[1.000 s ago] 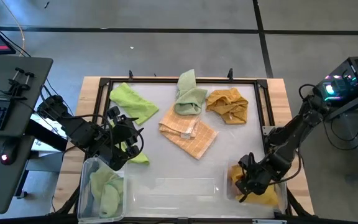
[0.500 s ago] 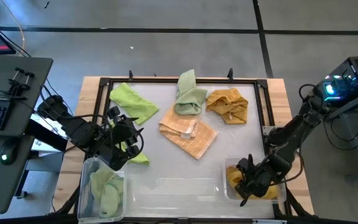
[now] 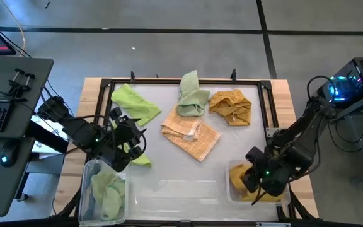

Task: Sort microfiber towel by color & place in baskets
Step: Put the bottom light green microfiber towel into the left transparent bin

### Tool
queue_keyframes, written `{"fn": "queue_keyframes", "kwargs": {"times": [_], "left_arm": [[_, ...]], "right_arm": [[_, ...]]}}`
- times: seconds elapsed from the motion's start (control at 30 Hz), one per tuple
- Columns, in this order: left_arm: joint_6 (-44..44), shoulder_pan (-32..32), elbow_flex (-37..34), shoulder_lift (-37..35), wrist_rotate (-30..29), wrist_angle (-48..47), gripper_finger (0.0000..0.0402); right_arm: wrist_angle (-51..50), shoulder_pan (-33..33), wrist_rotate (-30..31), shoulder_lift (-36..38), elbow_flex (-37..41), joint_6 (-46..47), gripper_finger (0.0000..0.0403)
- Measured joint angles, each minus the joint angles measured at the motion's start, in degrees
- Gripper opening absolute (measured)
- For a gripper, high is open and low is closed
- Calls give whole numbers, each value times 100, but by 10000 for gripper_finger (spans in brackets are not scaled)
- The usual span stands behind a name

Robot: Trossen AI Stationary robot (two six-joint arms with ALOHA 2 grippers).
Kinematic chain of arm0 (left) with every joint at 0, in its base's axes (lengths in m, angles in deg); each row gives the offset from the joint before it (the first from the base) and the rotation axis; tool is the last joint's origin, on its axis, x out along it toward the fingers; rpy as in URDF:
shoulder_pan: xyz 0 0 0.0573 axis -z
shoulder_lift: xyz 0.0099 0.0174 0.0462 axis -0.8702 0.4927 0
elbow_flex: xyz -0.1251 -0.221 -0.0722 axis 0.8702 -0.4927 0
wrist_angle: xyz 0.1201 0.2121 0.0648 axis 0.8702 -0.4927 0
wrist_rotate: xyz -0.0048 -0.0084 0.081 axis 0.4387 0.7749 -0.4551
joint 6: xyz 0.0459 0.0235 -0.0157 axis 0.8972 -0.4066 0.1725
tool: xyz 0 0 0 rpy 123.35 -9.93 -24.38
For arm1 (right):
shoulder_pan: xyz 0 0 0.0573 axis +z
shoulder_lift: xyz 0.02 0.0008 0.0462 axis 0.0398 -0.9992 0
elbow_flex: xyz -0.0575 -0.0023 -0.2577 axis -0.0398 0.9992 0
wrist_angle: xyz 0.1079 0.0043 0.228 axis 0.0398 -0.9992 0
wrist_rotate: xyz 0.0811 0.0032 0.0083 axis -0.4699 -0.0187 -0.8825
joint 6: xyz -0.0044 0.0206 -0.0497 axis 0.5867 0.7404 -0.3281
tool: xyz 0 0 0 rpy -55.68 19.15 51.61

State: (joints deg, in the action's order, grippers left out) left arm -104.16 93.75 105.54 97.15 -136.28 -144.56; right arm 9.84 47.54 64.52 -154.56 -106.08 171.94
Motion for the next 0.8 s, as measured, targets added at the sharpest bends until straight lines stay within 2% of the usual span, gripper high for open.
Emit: {"fn": "queue_keyframes", "kwargs": {"times": [0.2, 0.37, 0.5, 0.6, 0.7, 0.8], "left_arm": [[-13, -267, 2, 0, 7, 463, 184], [-7, -556, 2, 2, 57, 1191, 184], [-4, -848, 2, 2, 98, 1629, 184], [-7, -1062, 2, 2, 363, 1800, 184], [-8, -1247, 2, 2, 875, 1871, 184], [-76, -1404, 2, 29, 1241, 1870, 184]], "right_arm": [[48, -328, 940, 4, -441, -1367, 206], [863, -1105, 805, 185, -219, -2947, 199], [2098, -1804, 552, 295, 254, -4376, 192], [3256, -2294, 298, 300, 650, -5207, 190], [4618, -2735, -95, 289, 1157, -5723, 190], [5968, -3083, -163, 289, 1672, -5971, 190]]}}
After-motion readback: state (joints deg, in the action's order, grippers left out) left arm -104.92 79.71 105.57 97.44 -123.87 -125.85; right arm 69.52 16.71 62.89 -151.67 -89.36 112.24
